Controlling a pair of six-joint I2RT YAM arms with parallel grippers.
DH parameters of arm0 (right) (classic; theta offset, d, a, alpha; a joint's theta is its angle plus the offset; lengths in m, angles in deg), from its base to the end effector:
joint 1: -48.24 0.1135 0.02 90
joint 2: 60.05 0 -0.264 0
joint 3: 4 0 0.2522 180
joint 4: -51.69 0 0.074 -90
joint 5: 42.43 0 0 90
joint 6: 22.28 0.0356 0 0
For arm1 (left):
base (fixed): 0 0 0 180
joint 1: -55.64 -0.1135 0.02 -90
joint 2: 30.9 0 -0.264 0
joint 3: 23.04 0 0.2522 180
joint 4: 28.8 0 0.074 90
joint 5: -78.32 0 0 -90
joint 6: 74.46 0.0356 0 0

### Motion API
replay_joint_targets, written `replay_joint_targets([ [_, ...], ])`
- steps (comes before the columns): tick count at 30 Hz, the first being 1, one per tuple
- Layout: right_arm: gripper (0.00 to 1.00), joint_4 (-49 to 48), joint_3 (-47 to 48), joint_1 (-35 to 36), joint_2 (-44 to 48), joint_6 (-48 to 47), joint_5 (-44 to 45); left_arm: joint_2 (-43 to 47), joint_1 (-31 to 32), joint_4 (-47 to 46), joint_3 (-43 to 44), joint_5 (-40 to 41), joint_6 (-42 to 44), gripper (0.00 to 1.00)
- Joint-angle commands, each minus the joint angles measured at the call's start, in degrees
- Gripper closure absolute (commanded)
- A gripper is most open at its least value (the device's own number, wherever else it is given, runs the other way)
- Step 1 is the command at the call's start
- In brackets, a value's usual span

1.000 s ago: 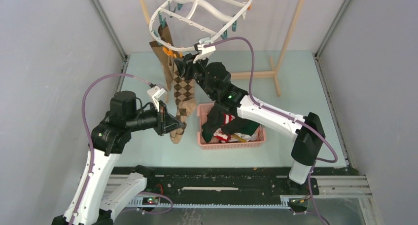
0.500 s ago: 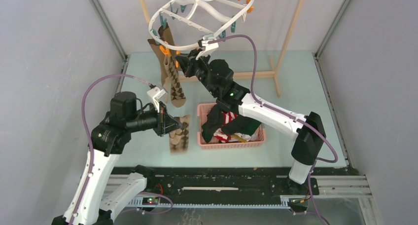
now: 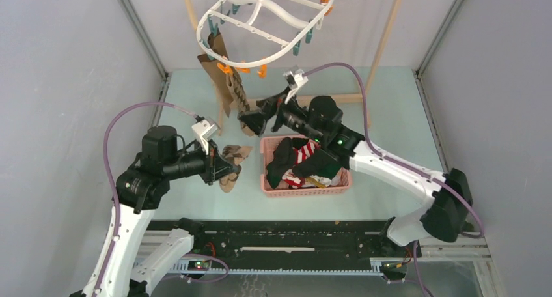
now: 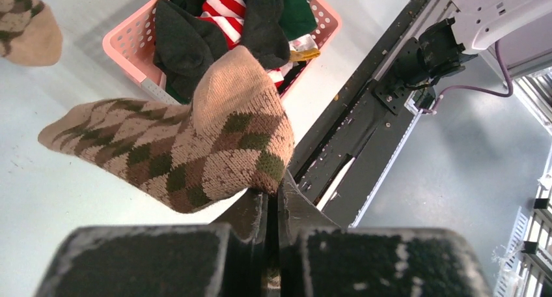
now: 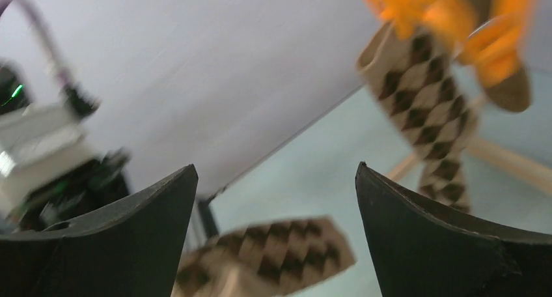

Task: Remove the socks clipped to the hanger
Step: Place the sock in the bin.

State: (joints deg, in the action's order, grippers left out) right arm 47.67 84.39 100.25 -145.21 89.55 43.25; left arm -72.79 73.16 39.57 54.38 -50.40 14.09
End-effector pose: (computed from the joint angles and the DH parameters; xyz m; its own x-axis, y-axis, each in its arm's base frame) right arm 0.2183 0.2839 0.4046 -0.2372 0.2987 -0.9244 -0.8011 0.4781 0.3601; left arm 0.1022 -0.0556 0.3811 -0.5356 0.1484 -0.8313 0.7227 0.5898 -0.3604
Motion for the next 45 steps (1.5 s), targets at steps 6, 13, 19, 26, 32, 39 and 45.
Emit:
replay_joint_targets([
  [6,0.00,-1.9,-13.9,0.4,9.3,2.8,-24.4,-0.3,0.4,1.3,5.6,-1.1,4.1,0.99],
  [13,0.01,-13.7,-19.1,2.8,7.1,5.2,-32.2,-0.2,0.3,2.2,7.3,-2.2,4.6,0.99],
  [19,0.09,-18.3,-19.0,3.3,5.2,7.2,-32.2,0.0,0.3,3.8,8.8,-3.5,5.6,0.99],
  [26,0.05,-14.9,-19.1,4.3,4.4,3.1,-26.9,-0.2,0.4,4.6,12.1,-4.5,5.2,1.00],
  [32,0.00,-18.3,-20.4,6.2,3.2,2.5,-25.1,-0.1,0.4,3.9,13.8,-4.9,3.9,1.00],
  [39,0.00,-32.6,-20.3,11.2,-0.3,5.9,-26.1,0.5,0.3,1.1,11.8,-3.7,2.1,1.00],
  [45,0.03,-37.0,-19.9,13.5,-1.3,7.4,-19.3,1.0,0.4,-2.9,9.5,-2.3,-1.1,1.00],
])
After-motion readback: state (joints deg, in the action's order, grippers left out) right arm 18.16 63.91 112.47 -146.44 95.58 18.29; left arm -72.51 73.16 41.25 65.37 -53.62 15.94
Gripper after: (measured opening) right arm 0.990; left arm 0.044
